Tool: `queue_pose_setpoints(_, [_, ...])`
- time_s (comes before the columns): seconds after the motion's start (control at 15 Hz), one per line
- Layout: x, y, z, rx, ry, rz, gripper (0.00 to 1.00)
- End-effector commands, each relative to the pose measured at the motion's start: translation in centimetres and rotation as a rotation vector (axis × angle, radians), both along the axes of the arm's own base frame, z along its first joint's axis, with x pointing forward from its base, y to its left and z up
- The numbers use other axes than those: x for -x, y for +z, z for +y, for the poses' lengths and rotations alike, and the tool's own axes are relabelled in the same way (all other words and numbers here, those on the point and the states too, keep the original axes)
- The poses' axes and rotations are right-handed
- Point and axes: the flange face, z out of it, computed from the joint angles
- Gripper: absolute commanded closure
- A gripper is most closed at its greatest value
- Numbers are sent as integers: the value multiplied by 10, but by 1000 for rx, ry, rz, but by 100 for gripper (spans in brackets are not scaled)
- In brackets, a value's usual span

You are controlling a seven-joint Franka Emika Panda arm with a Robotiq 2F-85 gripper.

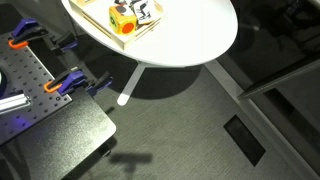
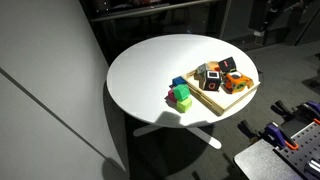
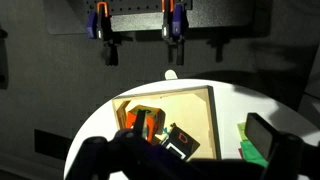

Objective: Move the green block to the right

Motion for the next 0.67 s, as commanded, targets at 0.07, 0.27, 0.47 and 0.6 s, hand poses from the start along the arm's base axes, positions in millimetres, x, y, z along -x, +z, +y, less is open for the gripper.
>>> queue_pose_setpoints(0.07, [0, 0, 0, 0, 0, 0, 0])
queue_pose_setpoints(0.27, [-10, -9, -4, 6, -14, 7, 0])
queue_pose_setpoints(0.47, [-22, -18, -10, -2, -26, 8, 0])
queue_pose_setpoints(0.6, [-31, -23, -14, -7, -28, -1, 0])
